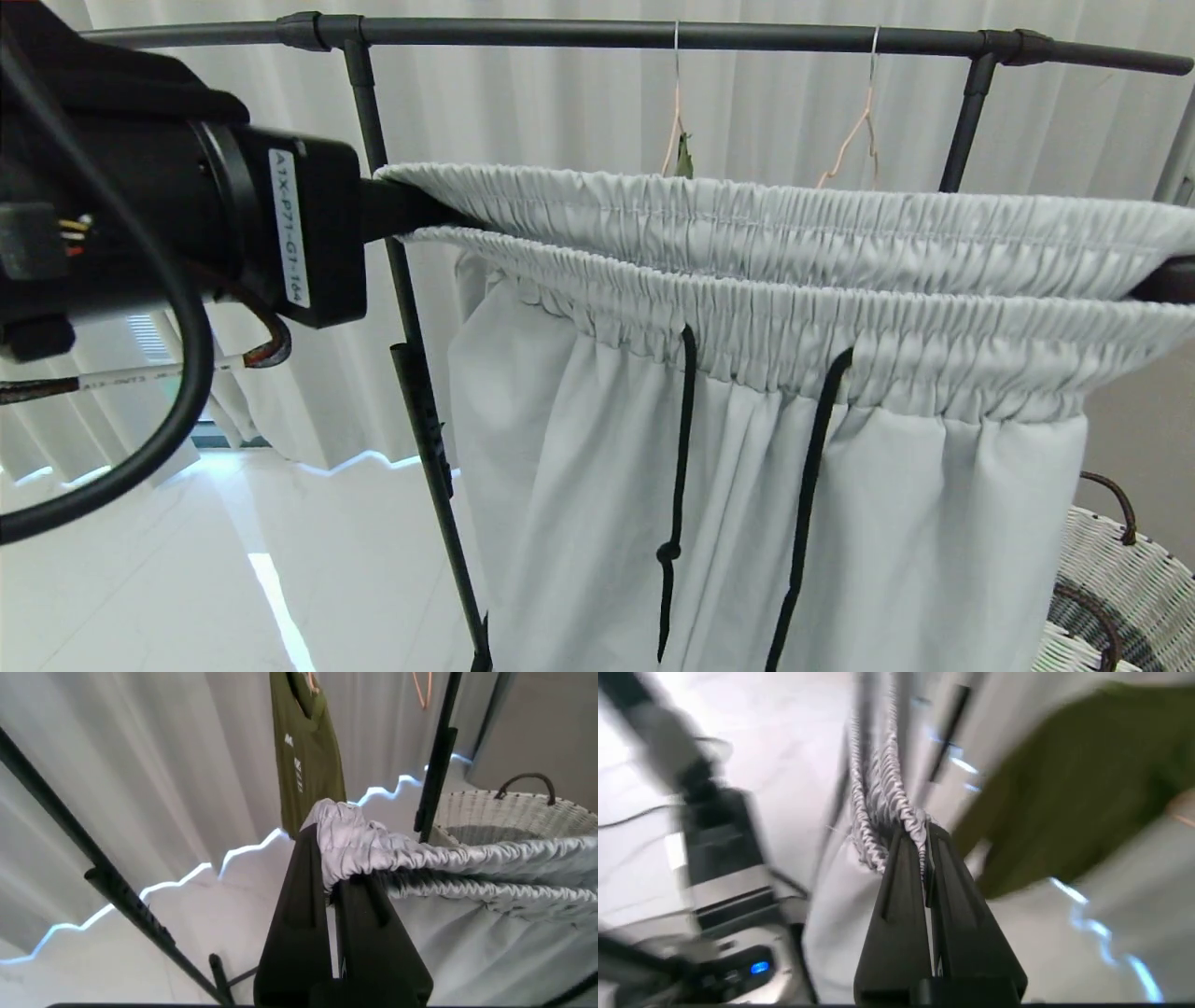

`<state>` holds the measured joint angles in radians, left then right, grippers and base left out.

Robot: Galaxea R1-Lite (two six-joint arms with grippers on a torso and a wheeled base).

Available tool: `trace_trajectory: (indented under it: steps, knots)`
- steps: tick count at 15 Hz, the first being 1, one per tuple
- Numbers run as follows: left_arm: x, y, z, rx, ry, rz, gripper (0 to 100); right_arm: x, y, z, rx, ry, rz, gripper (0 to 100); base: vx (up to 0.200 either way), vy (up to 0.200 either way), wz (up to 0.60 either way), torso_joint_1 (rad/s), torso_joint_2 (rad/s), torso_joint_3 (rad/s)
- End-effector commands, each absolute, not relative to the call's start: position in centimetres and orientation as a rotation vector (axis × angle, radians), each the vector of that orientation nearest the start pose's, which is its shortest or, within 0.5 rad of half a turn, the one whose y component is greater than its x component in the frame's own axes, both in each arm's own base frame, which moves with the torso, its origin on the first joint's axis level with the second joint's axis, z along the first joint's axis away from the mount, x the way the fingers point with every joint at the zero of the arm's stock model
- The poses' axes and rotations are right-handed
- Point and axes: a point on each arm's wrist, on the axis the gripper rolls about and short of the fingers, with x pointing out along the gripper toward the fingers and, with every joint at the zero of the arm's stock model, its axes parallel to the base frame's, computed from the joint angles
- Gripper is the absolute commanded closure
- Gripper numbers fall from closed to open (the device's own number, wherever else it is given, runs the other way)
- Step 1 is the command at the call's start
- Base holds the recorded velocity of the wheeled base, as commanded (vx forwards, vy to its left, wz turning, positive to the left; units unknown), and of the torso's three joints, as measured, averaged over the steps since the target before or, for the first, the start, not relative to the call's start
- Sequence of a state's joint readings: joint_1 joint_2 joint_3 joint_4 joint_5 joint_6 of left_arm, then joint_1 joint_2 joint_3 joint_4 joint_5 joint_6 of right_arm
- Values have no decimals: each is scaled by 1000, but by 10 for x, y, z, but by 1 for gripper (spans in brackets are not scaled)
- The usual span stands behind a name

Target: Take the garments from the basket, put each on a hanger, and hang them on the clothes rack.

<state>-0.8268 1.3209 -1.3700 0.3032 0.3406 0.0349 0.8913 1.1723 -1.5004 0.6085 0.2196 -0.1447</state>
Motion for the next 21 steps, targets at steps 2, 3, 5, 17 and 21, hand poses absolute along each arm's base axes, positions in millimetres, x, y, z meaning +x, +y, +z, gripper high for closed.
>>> trace_trajectory:
  steps: [2, 3, 5, 17, 21]
  knots:
    - [120, -117, 354, 162, 273, -476, 100, 87, 107, 375, -234, 196, 1042, 100, 0, 0, 0, 0, 0, 0]
    - [112, -110, 356, 134, 316, -488, 100, 96, 116, 375, -230, 178, 1020, 100, 0, 0, 0, 0, 0, 0]
    - [95, -100, 366, 42, 368, -587, 100, 112, 134, 376, -217, 135, 999, 100, 0, 0, 0, 0, 0, 0]
    - [44, -67, 371, -68, 480, -977, 100, 149, 176, 372, -176, 36, 994, 100, 0, 0, 0, 0, 0, 0]
    - [58, -78, 373, -34, 467, -865, 100, 156, 165, 374, -183, 51, 875, 100, 0, 0, 0, 0, 0, 0]
